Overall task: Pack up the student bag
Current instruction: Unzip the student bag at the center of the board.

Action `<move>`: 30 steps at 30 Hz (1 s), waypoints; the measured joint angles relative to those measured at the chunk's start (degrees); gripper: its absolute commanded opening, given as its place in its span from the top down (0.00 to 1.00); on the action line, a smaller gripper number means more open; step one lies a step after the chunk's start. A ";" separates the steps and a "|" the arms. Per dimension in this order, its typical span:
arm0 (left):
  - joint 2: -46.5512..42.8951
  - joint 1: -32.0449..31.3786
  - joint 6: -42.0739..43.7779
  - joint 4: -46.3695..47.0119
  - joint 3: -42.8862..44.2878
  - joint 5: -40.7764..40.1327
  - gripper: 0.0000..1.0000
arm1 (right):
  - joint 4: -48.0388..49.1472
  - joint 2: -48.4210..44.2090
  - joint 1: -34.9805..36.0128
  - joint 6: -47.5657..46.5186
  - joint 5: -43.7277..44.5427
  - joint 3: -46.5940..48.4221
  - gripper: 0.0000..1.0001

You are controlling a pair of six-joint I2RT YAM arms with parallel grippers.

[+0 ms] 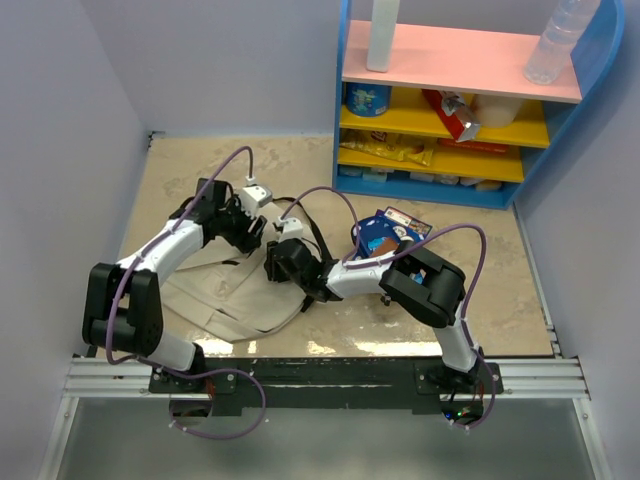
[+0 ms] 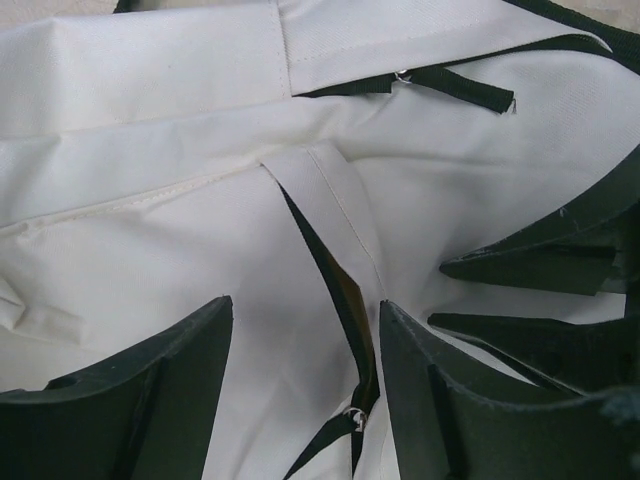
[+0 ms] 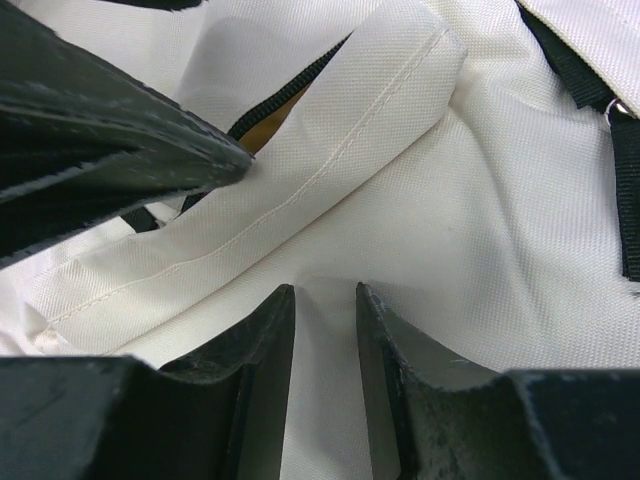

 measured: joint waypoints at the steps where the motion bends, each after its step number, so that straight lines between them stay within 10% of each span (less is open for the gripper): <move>1: -0.48 0.00 0.15 0.04 -0.15 -0.31 0.36 | 0.17 0.00 0.00 0.13 0.00 -0.09 0.66; 17: -3.30 -0.96 1.77 1.57 -5.97 -4.15 0.38 | 3.02 -0.04 -0.31 1.40 -0.42 -1.73 0.69; 30: -3.56 -2.73 1.55 9.94 -8.66 -14.01 0.72 | 5.29 -0.33 -0.70 2.36 -1.29 -3.50 0.76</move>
